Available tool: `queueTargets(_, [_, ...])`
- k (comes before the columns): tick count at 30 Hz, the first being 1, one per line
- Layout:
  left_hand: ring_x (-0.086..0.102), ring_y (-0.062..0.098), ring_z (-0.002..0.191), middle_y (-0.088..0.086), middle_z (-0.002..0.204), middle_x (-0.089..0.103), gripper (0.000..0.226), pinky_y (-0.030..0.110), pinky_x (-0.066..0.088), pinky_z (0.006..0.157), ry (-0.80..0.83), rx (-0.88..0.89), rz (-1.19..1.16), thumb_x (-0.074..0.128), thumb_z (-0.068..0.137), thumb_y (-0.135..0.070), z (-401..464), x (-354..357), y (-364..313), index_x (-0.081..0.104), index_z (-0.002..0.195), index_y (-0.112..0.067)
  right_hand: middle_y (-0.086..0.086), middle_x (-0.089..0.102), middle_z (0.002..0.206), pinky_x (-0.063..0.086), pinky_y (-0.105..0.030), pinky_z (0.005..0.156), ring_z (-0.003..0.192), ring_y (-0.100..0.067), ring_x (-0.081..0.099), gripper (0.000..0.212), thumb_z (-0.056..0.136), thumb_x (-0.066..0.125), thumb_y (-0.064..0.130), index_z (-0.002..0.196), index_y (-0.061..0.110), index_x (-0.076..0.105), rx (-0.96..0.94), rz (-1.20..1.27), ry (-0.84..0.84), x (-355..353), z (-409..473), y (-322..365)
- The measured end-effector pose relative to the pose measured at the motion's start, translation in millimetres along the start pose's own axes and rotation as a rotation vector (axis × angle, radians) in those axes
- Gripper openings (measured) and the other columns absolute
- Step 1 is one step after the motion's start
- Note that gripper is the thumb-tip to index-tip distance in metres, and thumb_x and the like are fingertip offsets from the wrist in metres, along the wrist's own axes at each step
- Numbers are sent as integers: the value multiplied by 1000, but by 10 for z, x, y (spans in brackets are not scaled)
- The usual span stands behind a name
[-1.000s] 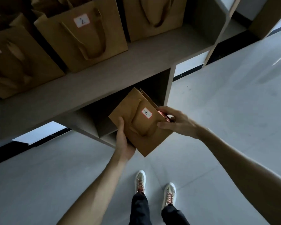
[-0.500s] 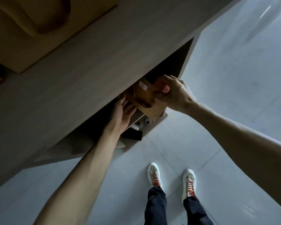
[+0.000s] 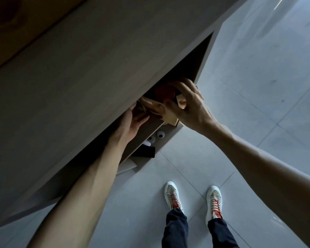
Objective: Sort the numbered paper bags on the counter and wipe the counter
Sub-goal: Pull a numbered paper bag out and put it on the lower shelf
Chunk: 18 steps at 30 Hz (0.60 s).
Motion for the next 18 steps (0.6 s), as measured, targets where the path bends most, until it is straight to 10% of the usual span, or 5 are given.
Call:
queueTargets(5, [49,32,126,12,133,53,17,52,42,104,-2,-14,-2,42,101,-28,116,79,21,56,111,-28,3,59,111,59,-39,74,103,-13,62,17,94,52,15,109,20,58,362,225,-324,-22,-327,-357])
queueTargets(11, [49,31,124,13,139,47,42,47,51,92,-3,18,34,45,100,-26,325,114,34,39,141,-23,-2,67,113,46,-2,67,100,-9,63,21,93,57,5,111,12,63,431,224,62,228,-421,-584])
queueTargets(18, [51,23,119,5,131,50,28,41,55,86,14,77,70,45,99,-22,561,270,-93,47,126,-30,-7,62,117,61,-29,70,102,-18,65,28,95,47,2,119,12,57,477,335,48,306,-18,-631])
Point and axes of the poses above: each hand's wrist, its own z-axis towards the middle knuckle, its own x-axis out of the palm, y = z × x, the point moved 2 cm from there along z, towards the middle knuckle
